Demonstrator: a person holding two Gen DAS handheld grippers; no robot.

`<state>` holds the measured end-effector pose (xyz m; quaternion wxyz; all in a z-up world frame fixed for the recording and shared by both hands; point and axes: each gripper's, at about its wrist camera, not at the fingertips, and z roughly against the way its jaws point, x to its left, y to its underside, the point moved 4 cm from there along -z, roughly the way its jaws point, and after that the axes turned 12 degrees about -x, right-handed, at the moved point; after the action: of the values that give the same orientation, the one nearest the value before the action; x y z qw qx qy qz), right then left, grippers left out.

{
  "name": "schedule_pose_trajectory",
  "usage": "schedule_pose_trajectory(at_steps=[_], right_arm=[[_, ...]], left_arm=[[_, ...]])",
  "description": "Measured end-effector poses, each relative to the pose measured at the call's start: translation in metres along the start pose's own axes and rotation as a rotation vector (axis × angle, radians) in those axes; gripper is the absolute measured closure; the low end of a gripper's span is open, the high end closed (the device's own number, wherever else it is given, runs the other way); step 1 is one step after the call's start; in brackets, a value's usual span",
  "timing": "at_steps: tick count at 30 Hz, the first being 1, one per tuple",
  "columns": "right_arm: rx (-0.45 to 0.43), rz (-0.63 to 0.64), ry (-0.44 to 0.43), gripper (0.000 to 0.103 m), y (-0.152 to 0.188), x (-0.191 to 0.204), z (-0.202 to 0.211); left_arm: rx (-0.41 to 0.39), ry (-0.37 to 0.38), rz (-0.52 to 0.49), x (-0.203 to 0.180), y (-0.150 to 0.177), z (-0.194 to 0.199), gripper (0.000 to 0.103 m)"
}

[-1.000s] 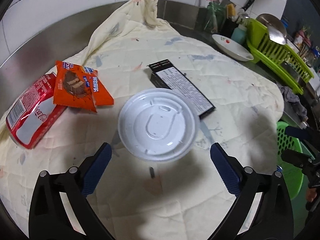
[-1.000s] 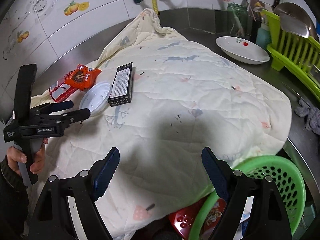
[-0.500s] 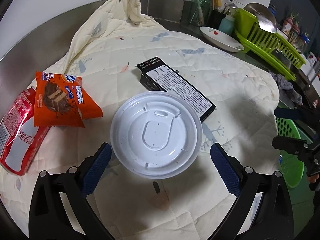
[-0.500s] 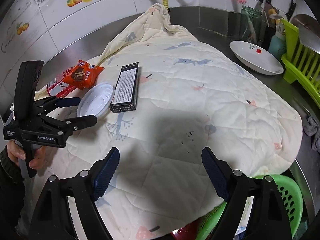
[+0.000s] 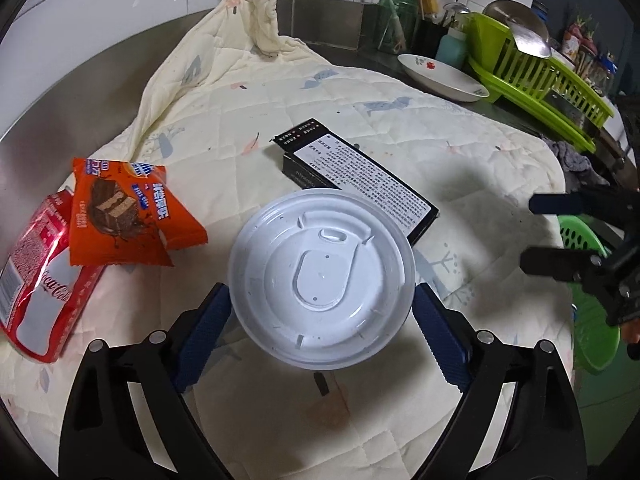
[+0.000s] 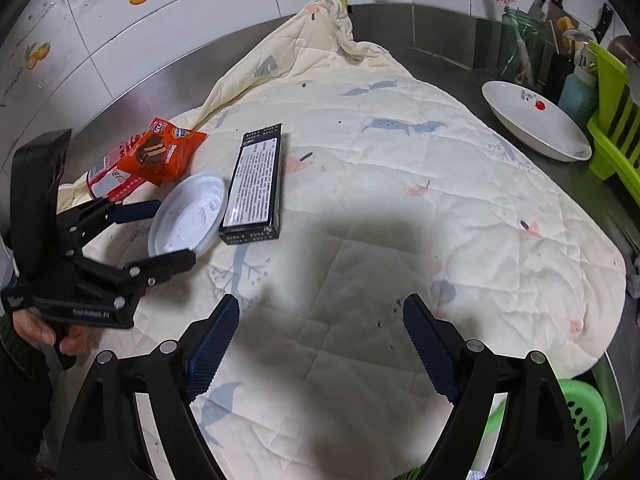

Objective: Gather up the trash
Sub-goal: 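Grasp the black box with the right gripper, then carry the black box and white lid to the basket and open both grippers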

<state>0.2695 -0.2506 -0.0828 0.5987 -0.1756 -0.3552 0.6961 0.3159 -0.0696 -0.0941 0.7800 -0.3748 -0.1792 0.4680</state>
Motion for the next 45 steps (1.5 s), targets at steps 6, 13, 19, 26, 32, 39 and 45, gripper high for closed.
schedule_pose_trajectory(at_steps=[6,13,19,26,32,39,45], right_arm=[[0.002,0.002,-0.035,0.022,-0.016,0.011,-0.014],[0.012,0.05,-0.066,0.026,-0.034,0.038,-0.044],[0.031,0.06,-0.066,0.031,-0.046,0.053,-0.075],[0.039,0.083,-0.034,0.042,-0.049,0.062,-0.099],[0.03,0.124,-0.017,0.06,-0.042,0.063,-0.09],[0.001,0.1,-0.027,0.061,-0.03,0.056,-0.052],[-0.024,0.045,-0.025,0.061,-0.005,0.039,-0.005]], left_arm=[[-0.023,-0.019,0.043,0.007,0.002,0.019,0.015],[-0.031,-0.054,0.058,0.02,0.011,0.043,0.015],[-0.023,-0.084,0.088,0.035,0.024,0.055,0.016],[-0.015,-0.1,0.09,0.039,0.038,0.064,0.016],[-0.026,-0.096,0.09,0.035,0.04,0.071,0.016],[-0.046,-0.072,0.086,0.019,0.037,0.077,0.016],[-0.067,-0.033,0.068,-0.008,0.033,0.082,0.016]])
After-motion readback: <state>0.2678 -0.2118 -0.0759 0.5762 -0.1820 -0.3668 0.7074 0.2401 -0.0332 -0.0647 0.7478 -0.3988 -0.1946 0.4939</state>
